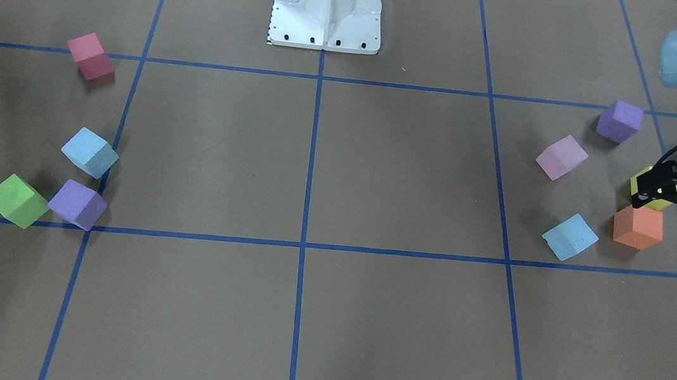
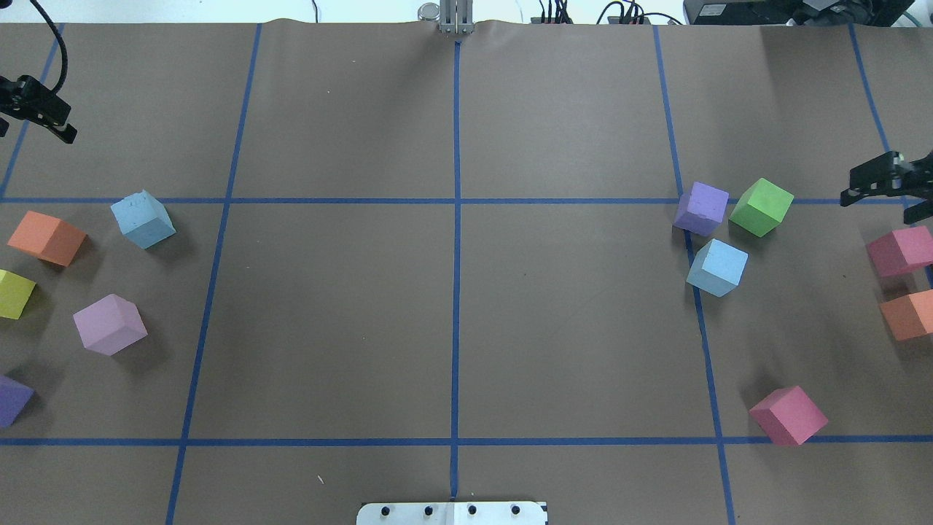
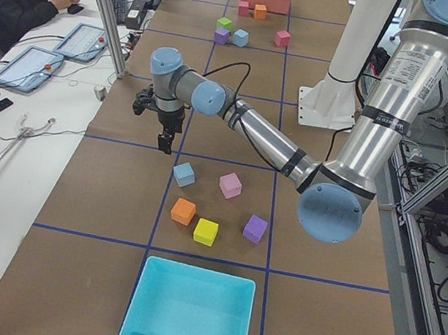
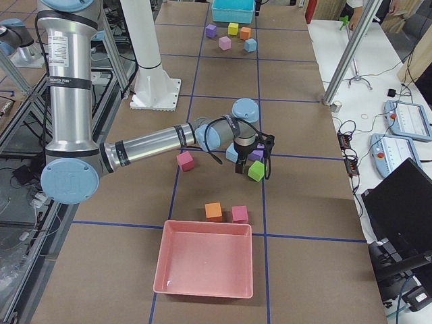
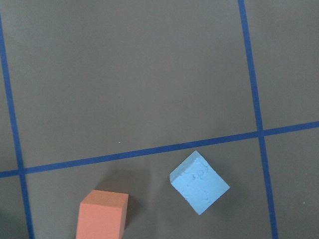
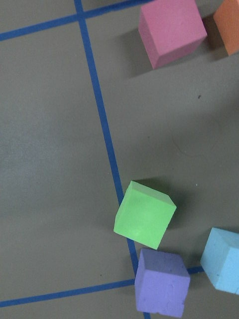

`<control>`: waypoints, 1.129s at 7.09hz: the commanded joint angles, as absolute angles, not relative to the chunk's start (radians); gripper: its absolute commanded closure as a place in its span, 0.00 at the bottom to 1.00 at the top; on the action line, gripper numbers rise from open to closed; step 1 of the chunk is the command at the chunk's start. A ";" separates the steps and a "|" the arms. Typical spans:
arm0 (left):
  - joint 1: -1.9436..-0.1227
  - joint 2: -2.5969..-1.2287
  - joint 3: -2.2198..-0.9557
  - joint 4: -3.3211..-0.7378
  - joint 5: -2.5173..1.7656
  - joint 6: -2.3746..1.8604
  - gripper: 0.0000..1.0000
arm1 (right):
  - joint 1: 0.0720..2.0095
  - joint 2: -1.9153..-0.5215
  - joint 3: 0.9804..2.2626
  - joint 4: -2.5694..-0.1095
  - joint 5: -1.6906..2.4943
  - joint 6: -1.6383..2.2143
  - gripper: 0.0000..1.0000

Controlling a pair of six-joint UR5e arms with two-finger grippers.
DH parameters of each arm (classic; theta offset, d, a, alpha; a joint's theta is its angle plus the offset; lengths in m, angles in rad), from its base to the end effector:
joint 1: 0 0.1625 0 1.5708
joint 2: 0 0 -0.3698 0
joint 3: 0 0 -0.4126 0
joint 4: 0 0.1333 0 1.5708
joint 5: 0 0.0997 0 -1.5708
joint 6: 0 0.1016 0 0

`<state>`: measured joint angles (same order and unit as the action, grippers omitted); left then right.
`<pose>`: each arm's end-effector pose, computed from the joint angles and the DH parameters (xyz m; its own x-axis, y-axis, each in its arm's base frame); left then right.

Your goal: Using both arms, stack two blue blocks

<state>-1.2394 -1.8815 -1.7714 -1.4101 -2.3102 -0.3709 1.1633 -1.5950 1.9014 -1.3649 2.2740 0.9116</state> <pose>0.1314 -0.5812 0.3490 0.6917 0.1061 -0.7143 -0.0589 0.9941 0.0907 -0.1398 -0.4944 0.4264 0.6251 0.2692 0.7327 -0.2427 0.9592 -0.1453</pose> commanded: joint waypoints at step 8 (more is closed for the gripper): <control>-1.187 -1.905 -1.594 -1.606 -2.307 -0.465 0.01 | 0.784 -1.503 1.892 -1.312 2.089 1.274 0.05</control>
<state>-1.1876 -1.9048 -1.5952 -1.6040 -2.3071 -0.4649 0.7929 -1.5139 1.9213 -1.3084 2.0857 1.3193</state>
